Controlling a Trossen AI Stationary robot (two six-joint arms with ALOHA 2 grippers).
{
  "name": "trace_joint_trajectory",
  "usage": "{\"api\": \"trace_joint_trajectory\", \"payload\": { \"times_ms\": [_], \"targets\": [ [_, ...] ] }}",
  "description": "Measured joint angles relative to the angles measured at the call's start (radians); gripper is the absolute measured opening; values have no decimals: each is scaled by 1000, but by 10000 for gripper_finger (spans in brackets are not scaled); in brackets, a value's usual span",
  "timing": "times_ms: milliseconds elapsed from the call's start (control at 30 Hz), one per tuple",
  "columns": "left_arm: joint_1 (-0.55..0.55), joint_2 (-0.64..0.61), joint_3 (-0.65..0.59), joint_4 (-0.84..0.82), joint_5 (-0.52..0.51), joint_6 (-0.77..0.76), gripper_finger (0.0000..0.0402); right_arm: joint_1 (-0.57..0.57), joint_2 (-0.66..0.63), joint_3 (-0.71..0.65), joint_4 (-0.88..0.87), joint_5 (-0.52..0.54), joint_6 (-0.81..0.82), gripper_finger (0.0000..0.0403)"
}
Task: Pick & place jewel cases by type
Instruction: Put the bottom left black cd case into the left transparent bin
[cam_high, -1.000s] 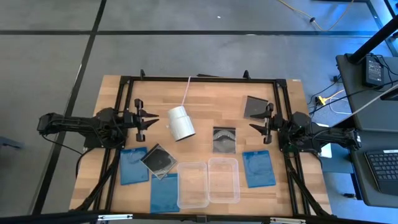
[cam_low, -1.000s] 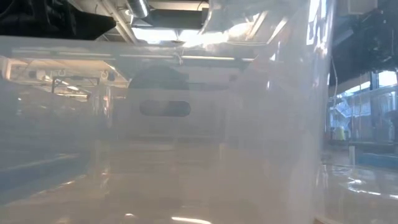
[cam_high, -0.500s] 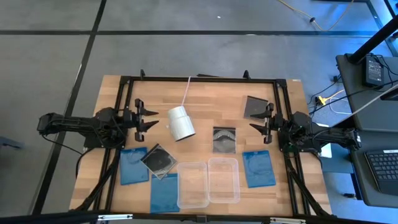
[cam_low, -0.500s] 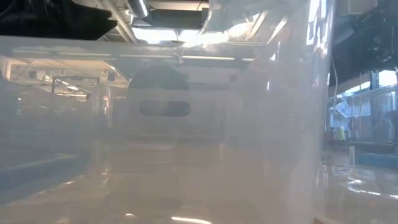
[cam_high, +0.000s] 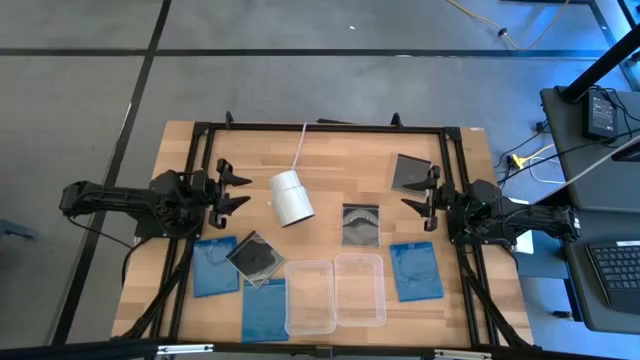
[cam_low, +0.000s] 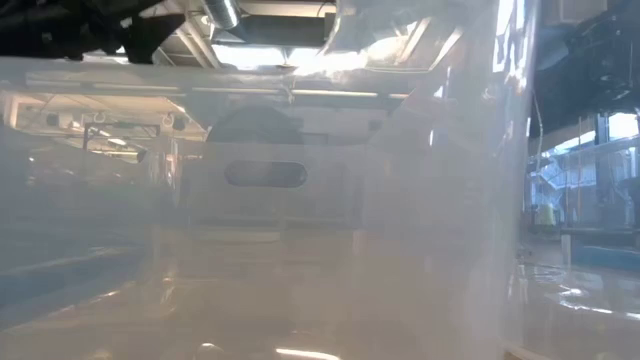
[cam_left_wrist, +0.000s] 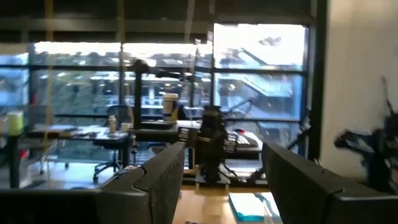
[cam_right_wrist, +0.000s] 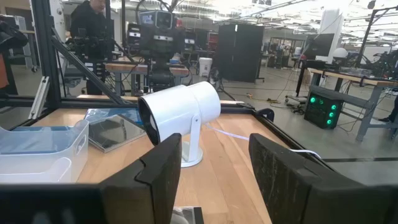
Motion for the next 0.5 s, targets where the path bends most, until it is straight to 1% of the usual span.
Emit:
{"api": "trace_joint_trajectory", "payload": {
  "times_ms": [67,167,267,333,400,500],
  "targets": [
    [-27,36,34,-27,3,50,212,0,0,0,2,0,0,193],
    [-80,128,116,-110,-55,152,212,0,0,0,16,0,-1,193],
    [-146,235,230,-249,-103,229,212,0,0,0,30,0,-1,193],
    [-206,299,325,-387,-139,251,212,0,0,0,30,0,-1,193],
    [-277,366,433,-554,-214,252,212,0,0,0,28,0,-1,193],
    [-400,465,574,-796,-400,221,212,0,0,0,28,0,1,193]
  ]
}}
